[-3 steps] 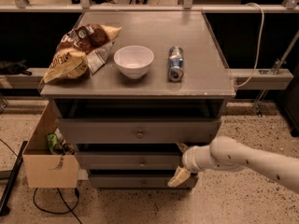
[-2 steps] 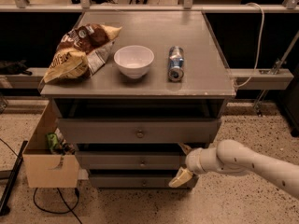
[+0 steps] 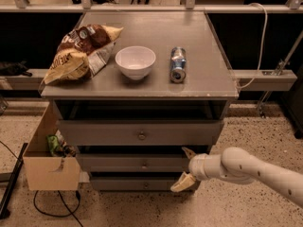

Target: Open middle drawer

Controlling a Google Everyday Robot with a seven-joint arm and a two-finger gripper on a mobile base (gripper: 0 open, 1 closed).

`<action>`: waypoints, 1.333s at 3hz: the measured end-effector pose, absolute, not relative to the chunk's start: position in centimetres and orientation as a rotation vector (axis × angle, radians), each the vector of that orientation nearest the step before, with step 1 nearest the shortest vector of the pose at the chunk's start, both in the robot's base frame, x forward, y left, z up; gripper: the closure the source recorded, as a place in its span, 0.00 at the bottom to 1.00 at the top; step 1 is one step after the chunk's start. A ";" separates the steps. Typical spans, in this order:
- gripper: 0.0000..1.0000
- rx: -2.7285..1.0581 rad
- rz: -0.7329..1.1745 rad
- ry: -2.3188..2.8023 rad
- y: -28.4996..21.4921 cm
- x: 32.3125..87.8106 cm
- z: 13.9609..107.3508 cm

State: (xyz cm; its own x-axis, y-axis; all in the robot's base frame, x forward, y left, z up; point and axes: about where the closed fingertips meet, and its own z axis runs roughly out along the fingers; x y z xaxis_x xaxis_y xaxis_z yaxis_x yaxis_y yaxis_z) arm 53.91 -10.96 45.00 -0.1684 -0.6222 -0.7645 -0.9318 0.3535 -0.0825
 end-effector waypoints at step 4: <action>0.00 -1.365 0.354 1.919 -11.8 59.4 40.5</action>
Offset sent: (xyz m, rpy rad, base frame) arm 0.0548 0.0152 -0.0270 -0.1158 -0.0891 0.0379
